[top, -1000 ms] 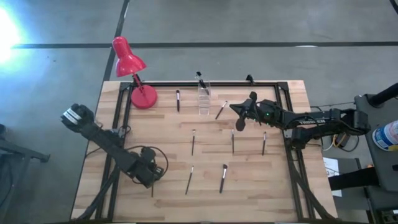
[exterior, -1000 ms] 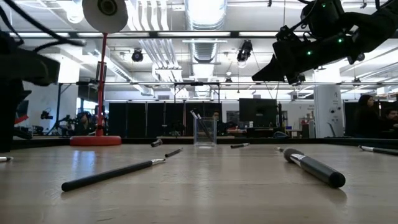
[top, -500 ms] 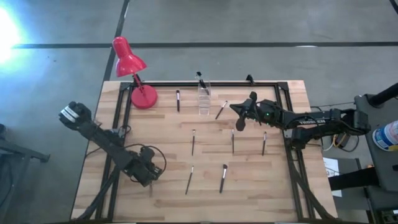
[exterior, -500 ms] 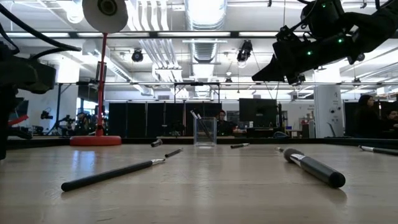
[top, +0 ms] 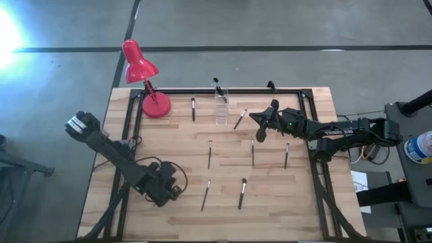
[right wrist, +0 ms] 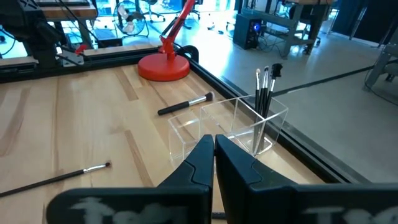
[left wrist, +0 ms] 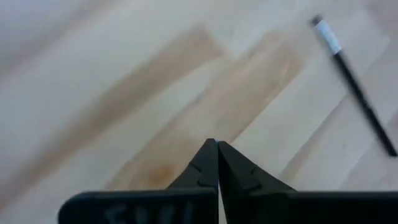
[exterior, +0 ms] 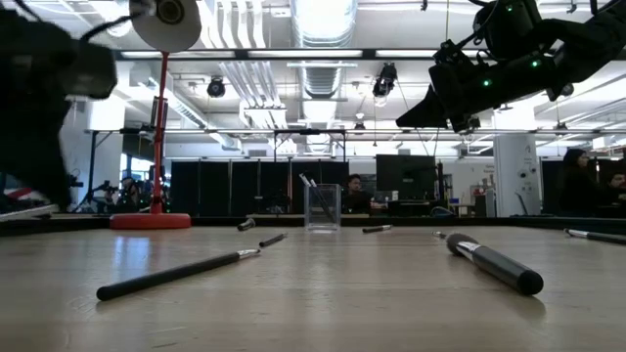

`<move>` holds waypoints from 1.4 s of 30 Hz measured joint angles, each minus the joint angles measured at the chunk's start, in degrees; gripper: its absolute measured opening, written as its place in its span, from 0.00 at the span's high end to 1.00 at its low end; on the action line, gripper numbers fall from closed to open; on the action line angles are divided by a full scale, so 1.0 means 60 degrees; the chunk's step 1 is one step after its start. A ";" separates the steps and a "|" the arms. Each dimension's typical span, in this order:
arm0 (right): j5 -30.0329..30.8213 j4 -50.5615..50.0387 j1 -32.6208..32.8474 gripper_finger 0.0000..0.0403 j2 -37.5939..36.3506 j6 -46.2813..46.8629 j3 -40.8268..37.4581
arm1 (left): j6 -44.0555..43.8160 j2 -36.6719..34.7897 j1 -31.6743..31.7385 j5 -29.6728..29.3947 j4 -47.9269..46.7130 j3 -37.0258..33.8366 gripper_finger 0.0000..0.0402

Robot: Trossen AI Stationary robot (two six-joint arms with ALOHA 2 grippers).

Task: Put items in baskets/containers
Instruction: Put the black eyeshadow brush into the transparent organizer

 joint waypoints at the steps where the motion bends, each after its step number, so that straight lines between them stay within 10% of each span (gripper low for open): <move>1: 0.0000 0.0002 0.0000 0.97 0.0000 0.0000 0.0000 | 0.0265 -0.0042 0.0000 -0.0303 -0.0051 0.0096 1.00; 11: 0.0004 -0.0001 0.0000 0.97 0.0000 -0.0022 0.0000 | 0.3954 -0.0647 0.0174 -0.3753 0.1813 0.0346 1.00; 26: 0.0007 0.0196 -0.0002 0.97 0.0004 -0.0033 -0.0060 | 0.9067 -0.0942 0.1586 -0.4072 0.5066 0.0160 1.00; 42: -0.2196 0.4353 0.2006 0.97 0.2339 -0.0312 -0.0230 | 1.2693 -0.1554 0.4130 0.0070 1.2746 -0.2469 1.00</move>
